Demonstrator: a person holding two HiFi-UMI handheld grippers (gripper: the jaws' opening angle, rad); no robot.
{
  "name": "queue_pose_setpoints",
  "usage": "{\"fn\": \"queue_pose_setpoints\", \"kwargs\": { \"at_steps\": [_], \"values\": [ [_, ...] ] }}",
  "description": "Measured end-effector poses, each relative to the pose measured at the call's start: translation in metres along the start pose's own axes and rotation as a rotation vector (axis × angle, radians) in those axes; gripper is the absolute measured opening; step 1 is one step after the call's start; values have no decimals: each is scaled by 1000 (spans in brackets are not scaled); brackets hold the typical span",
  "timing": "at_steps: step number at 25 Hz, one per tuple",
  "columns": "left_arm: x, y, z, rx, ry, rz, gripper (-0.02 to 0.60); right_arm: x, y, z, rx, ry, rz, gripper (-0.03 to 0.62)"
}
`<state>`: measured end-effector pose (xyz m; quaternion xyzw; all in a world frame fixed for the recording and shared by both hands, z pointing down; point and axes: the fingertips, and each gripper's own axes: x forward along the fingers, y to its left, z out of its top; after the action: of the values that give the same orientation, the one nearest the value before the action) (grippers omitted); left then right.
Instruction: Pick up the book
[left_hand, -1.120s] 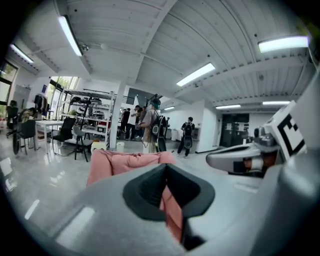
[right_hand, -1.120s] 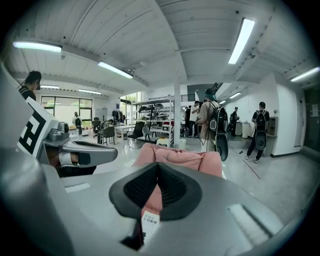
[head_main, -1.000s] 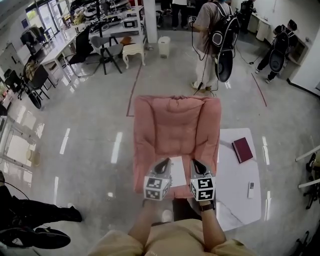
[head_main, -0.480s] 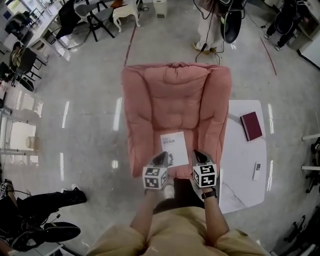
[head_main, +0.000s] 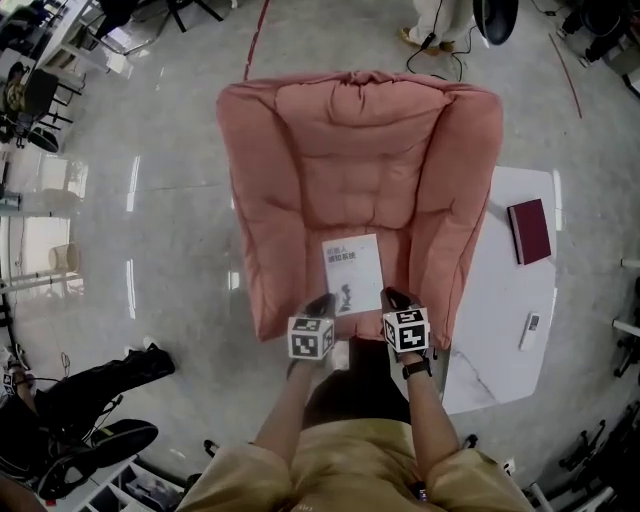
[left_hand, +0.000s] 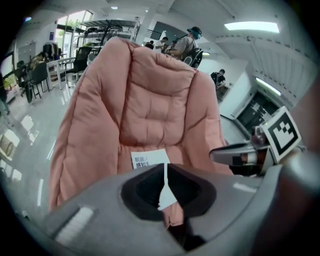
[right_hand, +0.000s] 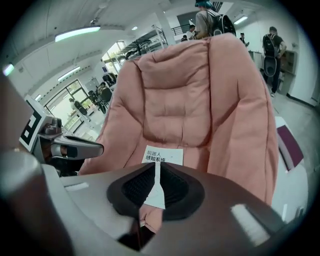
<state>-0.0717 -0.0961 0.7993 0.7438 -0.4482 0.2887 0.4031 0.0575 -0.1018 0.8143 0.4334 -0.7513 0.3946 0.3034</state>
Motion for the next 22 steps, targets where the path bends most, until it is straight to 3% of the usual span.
{"fn": "queue_pose_setpoints", "kwargs": {
  "at_steps": [11,17,22],
  "values": [
    [110,57,-84,-120,213,15,123,116,-34,-87,154,160,81,124],
    [154,83,-126,-132,292,55,227,154,-40,-108,133,181,113,153],
    [177,94,-133,-157,301,51,229,163,-45,-105,98,142,123,153]
  ]
}}
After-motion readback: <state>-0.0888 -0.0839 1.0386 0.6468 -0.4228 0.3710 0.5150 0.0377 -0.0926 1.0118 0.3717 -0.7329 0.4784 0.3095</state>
